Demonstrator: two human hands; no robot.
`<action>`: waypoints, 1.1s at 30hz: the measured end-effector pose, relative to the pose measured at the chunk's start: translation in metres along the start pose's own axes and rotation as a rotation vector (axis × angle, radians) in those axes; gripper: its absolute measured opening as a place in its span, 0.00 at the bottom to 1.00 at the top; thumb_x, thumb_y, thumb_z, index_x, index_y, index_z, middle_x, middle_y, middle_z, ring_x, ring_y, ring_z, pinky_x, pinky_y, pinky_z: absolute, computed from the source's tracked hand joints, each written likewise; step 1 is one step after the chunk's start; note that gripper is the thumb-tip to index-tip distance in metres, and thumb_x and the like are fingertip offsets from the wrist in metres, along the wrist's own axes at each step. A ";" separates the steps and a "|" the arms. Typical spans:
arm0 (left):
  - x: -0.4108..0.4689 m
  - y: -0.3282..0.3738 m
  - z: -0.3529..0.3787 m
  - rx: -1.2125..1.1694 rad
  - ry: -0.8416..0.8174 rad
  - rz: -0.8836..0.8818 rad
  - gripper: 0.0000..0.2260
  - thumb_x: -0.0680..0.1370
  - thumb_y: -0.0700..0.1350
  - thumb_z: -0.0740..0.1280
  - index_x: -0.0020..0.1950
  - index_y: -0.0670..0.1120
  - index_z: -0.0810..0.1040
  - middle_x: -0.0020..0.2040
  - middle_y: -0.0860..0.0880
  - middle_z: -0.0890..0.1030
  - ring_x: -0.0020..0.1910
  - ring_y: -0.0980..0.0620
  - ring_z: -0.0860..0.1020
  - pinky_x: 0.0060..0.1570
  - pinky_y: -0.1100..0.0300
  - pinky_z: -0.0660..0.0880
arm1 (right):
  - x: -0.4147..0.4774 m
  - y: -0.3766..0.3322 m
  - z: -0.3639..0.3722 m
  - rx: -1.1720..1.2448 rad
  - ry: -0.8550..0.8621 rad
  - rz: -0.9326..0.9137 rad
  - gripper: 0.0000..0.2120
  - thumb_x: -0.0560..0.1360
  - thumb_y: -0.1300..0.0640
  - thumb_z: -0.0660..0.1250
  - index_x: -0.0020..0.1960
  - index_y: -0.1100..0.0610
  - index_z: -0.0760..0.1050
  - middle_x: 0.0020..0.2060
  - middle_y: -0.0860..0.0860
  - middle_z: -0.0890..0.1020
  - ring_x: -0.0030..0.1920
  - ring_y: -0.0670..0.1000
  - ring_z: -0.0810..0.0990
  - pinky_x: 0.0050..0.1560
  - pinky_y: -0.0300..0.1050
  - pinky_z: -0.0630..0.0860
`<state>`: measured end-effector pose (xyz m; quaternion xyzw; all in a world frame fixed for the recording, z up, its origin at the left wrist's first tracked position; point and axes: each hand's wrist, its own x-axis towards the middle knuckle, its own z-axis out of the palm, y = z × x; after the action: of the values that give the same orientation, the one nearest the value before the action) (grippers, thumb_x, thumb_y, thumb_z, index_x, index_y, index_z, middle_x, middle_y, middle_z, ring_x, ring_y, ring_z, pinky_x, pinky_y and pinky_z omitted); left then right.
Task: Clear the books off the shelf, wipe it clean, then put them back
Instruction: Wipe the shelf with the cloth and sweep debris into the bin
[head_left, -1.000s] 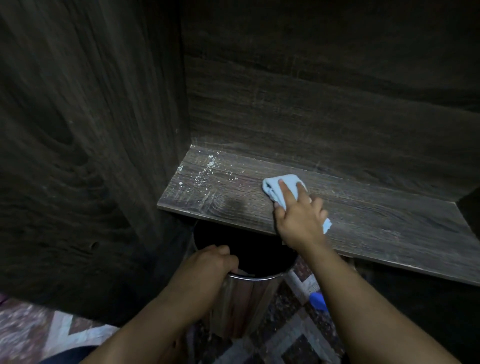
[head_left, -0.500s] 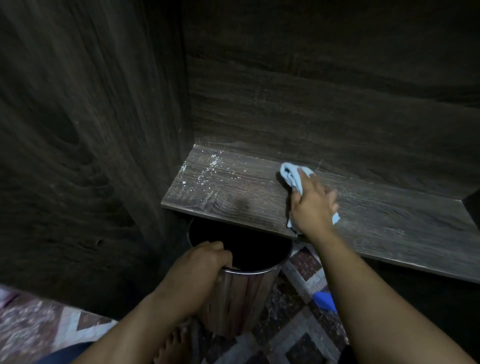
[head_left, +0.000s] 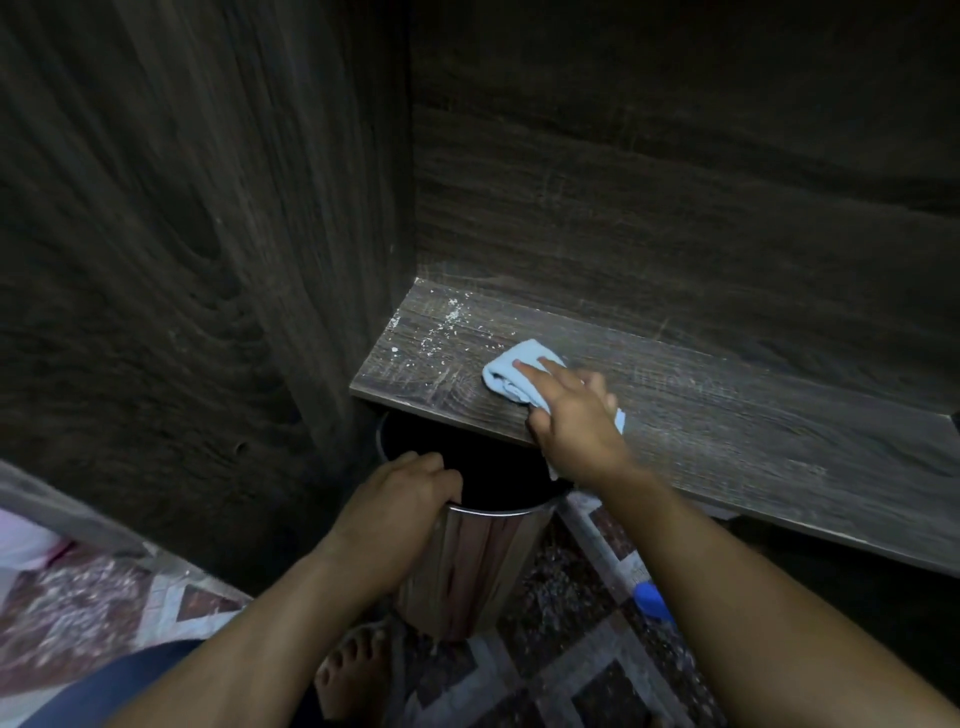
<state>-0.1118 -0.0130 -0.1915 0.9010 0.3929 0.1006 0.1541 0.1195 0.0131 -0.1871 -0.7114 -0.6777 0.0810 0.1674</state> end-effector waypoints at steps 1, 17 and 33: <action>-0.002 -0.002 0.000 0.010 0.010 -0.006 0.02 0.69 0.43 0.65 0.40 0.50 0.75 0.39 0.51 0.73 0.38 0.49 0.73 0.37 0.58 0.72 | -0.003 -0.002 0.002 0.023 0.007 -0.036 0.28 0.76 0.56 0.61 0.73 0.38 0.63 0.74 0.46 0.65 0.66 0.54 0.61 0.62 0.47 0.55; -0.014 -0.029 -0.007 0.035 0.056 -0.069 0.03 0.72 0.44 0.64 0.39 0.51 0.75 0.38 0.52 0.71 0.38 0.50 0.70 0.38 0.59 0.71 | 0.032 -0.011 0.006 -0.038 -0.011 0.110 0.24 0.80 0.52 0.56 0.75 0.40 0.58 0.75 0.48 0.61 0.66 0.58 0.60 0.63 0.51 0.57; -0.027 -0.027 -0.027 -0.052 0.025 -0.140 0.21 0.68 0.55 0.49 0.41 0.49 0.79 0.41 0.51 0.73 0.44 0.50 0.73 0.43 0.57 0.73 | 0.034 -0.016 -0.007 0.310 0.131 -0.059 0.25 0.75 0.54 0.55 0.71 0.48 0.70 0.61 0.52 0.78 0.60 0.54 0.69 0.62 0.48 0.67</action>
<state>-0.1557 -0.0102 -0.1779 0.8656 0.4540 0.1111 0.1794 0.1089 0.0463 -0.1716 -0.6607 -0.6652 0.1329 0.3213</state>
